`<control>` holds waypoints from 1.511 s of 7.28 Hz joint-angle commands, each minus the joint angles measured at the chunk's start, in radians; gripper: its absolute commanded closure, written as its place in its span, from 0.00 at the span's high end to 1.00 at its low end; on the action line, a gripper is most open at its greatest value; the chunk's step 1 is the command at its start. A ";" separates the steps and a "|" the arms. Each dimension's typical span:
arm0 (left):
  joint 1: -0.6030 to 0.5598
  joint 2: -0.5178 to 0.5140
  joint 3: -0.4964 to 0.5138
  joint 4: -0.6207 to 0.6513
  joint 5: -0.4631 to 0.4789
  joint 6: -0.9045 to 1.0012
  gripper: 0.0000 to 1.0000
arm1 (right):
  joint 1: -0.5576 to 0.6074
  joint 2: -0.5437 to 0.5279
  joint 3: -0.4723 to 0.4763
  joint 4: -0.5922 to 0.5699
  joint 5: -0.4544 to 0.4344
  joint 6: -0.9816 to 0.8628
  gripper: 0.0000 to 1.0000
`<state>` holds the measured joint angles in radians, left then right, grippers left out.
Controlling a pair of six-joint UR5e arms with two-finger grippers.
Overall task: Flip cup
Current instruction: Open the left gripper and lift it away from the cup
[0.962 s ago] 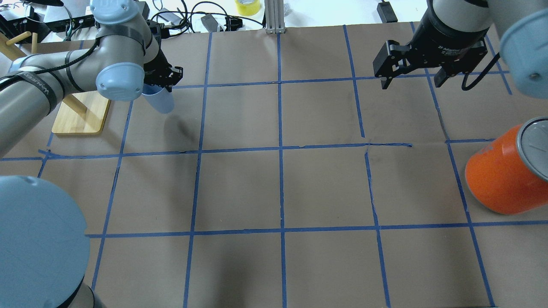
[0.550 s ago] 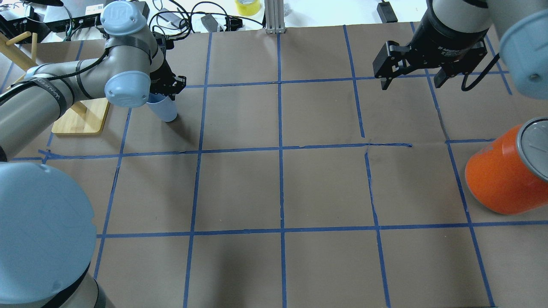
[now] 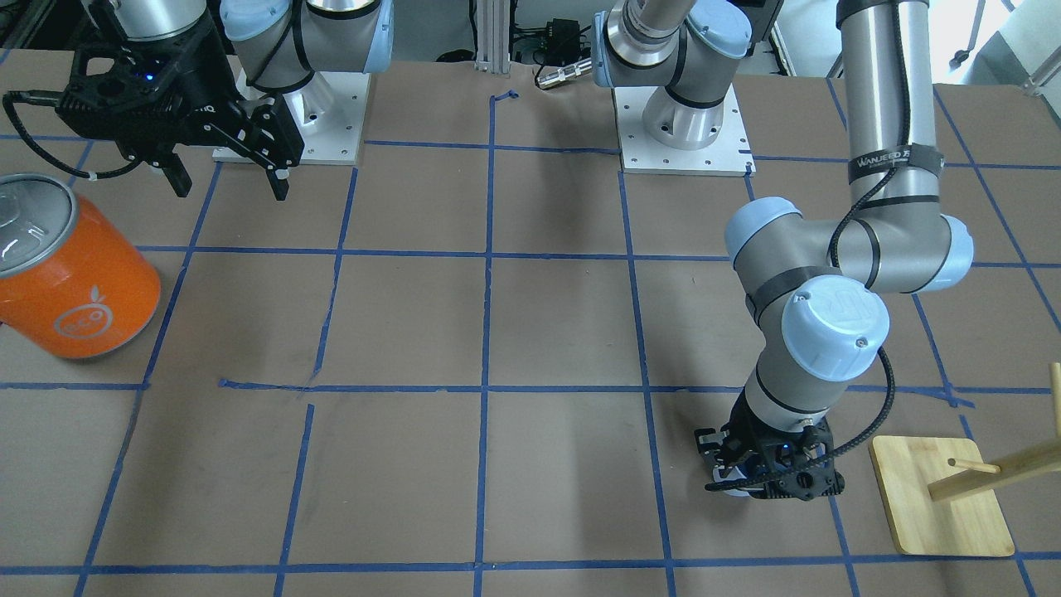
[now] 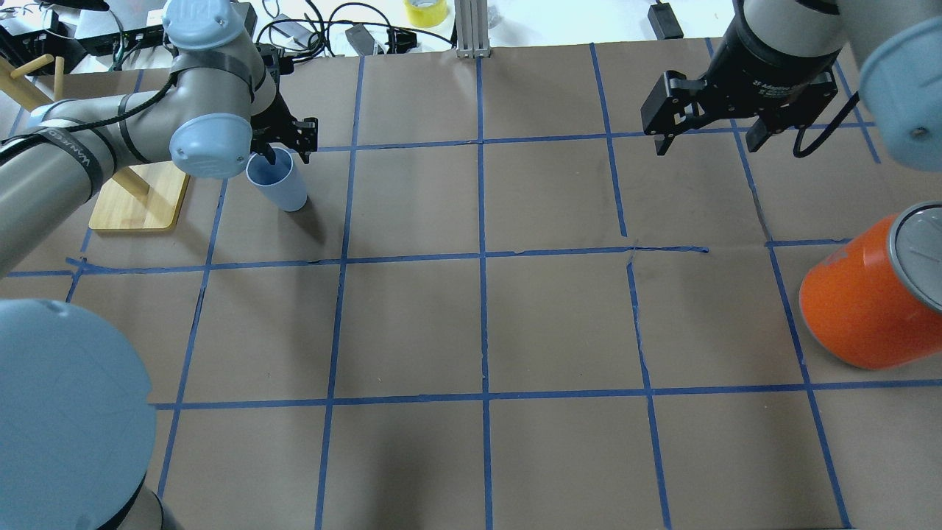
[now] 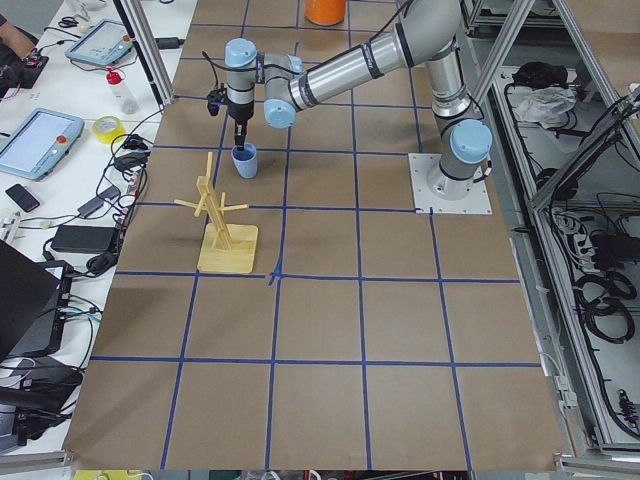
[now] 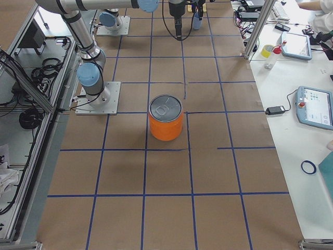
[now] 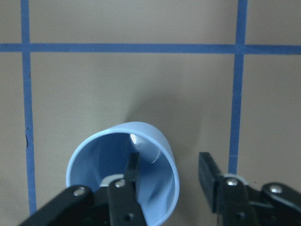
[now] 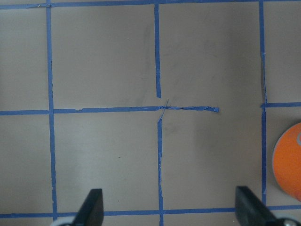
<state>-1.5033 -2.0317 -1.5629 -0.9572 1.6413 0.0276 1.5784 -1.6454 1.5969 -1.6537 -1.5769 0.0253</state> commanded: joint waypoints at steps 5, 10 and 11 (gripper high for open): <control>-0.006 0.330 0.040 -0.444 -0.003 -0.015 1.00 | 0.000 -0.001 0.002 0.002 0.000 0.001 1.00; -0.014 0.471 0.009 -0.612 -0.061 -0.029 1.00 | 0.000 -0.001 0.002 0.002 0.002 -0.001 1.00; -0.014 0.490 -0.015 -0.615 -0.124 -0.025 1.00 | 0.000 -0.001 0.002 0.002 0.000 -0.001 1.00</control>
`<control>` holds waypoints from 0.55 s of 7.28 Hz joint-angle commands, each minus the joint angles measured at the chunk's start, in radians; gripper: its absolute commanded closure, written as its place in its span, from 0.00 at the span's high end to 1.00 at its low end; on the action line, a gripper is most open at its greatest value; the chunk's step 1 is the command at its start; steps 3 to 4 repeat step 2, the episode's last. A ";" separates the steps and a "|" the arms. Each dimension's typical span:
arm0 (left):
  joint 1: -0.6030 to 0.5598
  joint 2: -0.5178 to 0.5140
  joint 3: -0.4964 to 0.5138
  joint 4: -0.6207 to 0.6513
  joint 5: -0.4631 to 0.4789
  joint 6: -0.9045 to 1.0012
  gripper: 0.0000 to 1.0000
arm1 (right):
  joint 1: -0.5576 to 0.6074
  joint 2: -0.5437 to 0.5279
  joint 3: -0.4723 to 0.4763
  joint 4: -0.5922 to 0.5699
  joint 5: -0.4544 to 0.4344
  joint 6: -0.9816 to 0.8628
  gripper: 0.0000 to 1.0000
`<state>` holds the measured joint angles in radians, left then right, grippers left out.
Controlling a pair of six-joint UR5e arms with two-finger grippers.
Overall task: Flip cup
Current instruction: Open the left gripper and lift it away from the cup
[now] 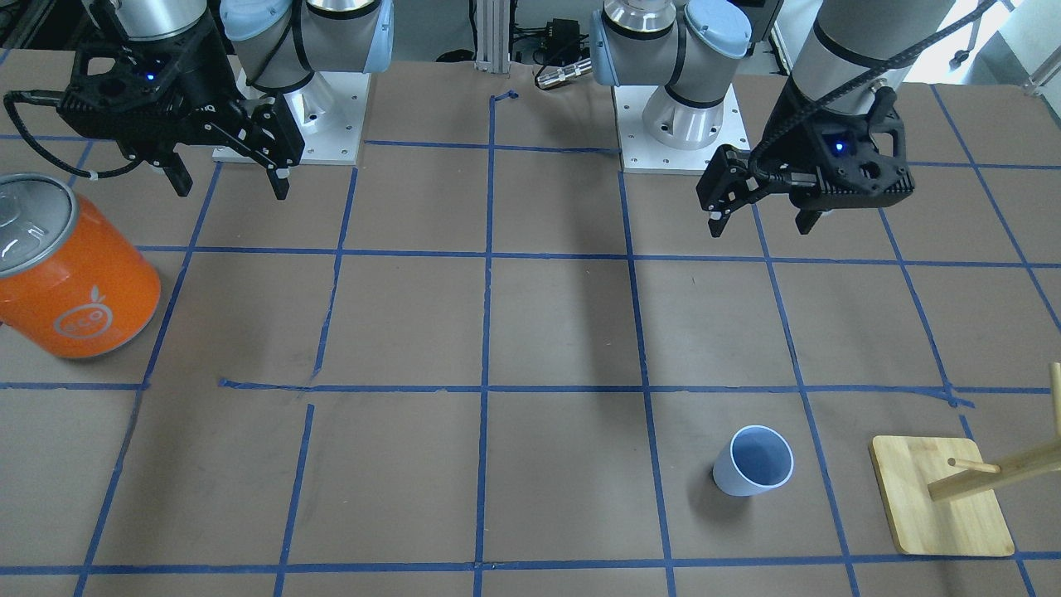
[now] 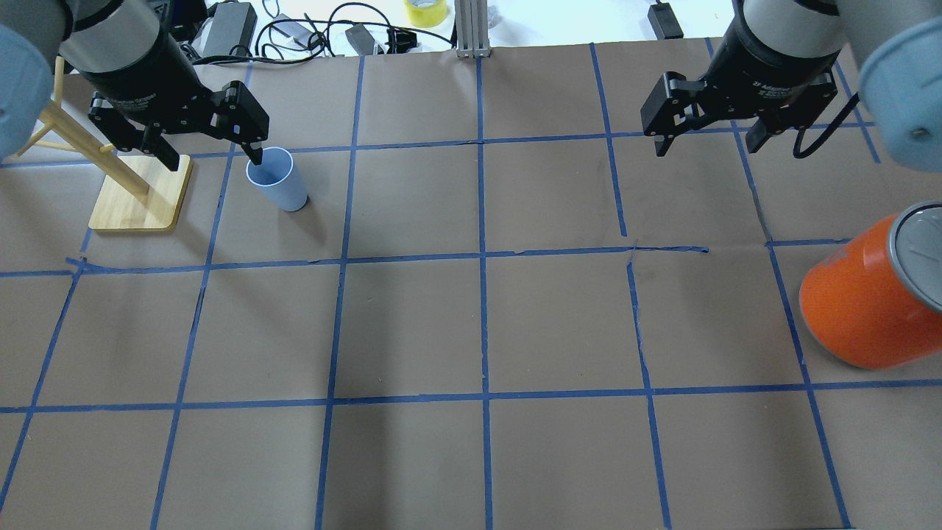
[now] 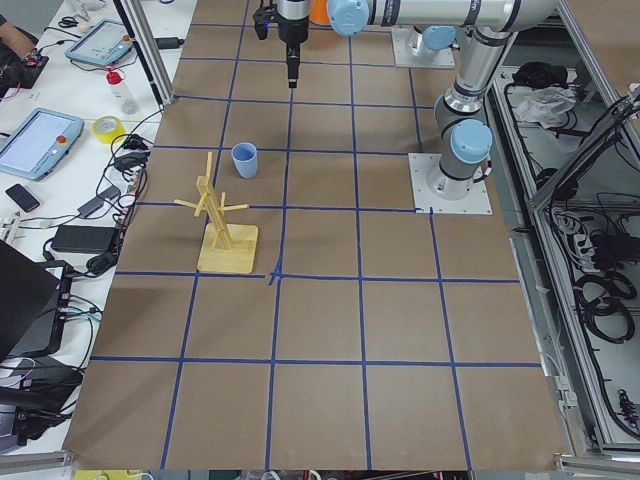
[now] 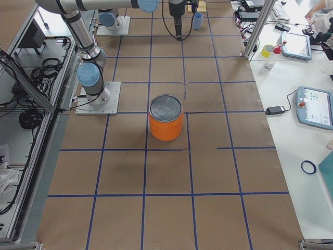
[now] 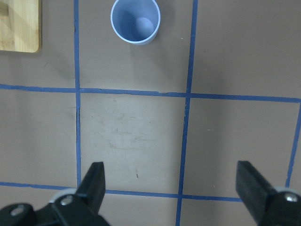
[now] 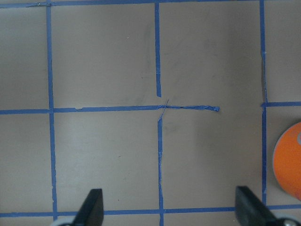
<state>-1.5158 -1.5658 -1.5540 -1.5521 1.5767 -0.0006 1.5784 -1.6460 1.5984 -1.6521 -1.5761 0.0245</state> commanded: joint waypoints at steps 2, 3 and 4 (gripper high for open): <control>-0.001 0.049 -0.043 -0.026 -0.040 0.014 1.00 | 0.000 0.000 0.000 0.000 -0.001 0.000 1.00; -0.001 0.049 -0.043 -0.026 -0.040 0.014 1.00 | 0.000 0.000 0.000 0.000 -0.001 0.000 1.00; -0.001 0.049 -0.043 -0.026 -0.040 0.014 1.00 | 0.000 0.000 0.000 0.000 -0.001 0.000 1.00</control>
